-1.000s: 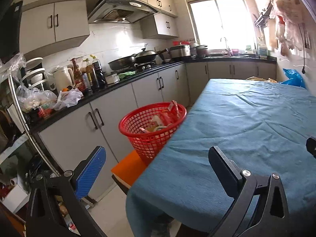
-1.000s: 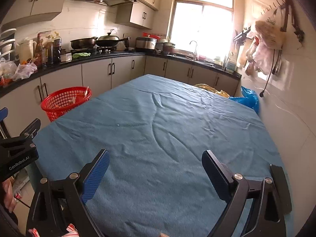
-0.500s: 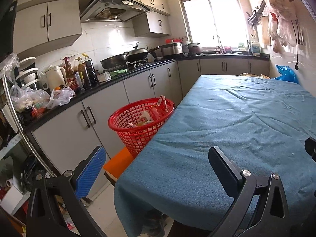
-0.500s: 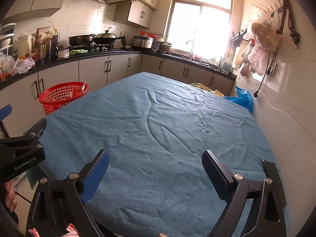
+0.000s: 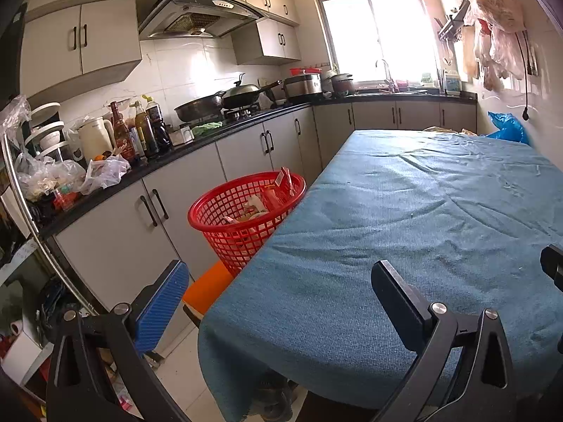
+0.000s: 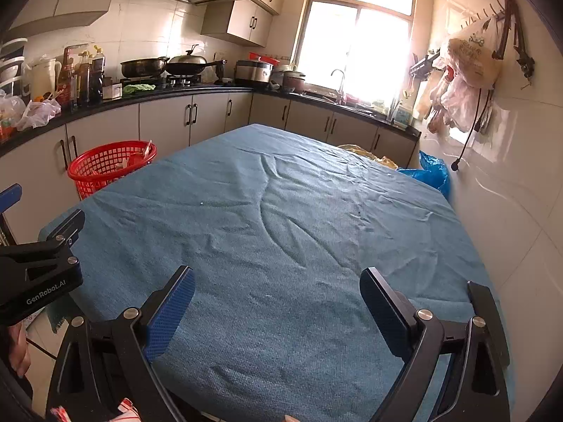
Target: Collect trash
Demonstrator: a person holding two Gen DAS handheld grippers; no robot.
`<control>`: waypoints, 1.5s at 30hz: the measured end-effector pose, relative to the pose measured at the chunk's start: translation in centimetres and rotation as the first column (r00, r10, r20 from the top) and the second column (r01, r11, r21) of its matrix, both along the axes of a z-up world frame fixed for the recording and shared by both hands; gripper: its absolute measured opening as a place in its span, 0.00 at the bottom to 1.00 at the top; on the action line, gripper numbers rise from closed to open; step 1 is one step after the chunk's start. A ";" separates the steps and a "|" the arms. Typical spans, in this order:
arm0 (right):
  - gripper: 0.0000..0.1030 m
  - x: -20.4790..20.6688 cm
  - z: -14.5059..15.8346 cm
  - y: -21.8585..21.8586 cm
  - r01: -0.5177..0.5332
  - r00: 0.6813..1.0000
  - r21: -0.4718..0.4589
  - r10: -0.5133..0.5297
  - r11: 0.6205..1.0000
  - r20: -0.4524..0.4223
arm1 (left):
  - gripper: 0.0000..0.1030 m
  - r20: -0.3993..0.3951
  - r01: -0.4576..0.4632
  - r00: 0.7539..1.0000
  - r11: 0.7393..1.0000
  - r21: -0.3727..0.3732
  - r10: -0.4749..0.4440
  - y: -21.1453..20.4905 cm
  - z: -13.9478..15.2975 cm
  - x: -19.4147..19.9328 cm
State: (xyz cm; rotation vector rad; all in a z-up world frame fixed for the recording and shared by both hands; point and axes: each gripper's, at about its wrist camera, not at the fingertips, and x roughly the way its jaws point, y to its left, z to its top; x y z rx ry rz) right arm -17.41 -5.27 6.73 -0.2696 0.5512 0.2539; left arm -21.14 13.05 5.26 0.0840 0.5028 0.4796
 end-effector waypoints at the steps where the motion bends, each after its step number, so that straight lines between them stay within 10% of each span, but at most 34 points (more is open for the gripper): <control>1: 0.94 0.0 0.0 0.0 0.000 1.000 -0.001 0.000 1.000 0.000 | 1.00 0.000 0.000 1.000 1.000 0.000 0.000 0.0 0.0 0.0; 45: 0.94 0.2 -0.6 -0.1 -0.002 1.000 -0.015 0.002 1.000 -0.019 | 1.00 -0.008 -0.003 1.000 1.000 -0.013 0.003 0.2 -0.8 0.1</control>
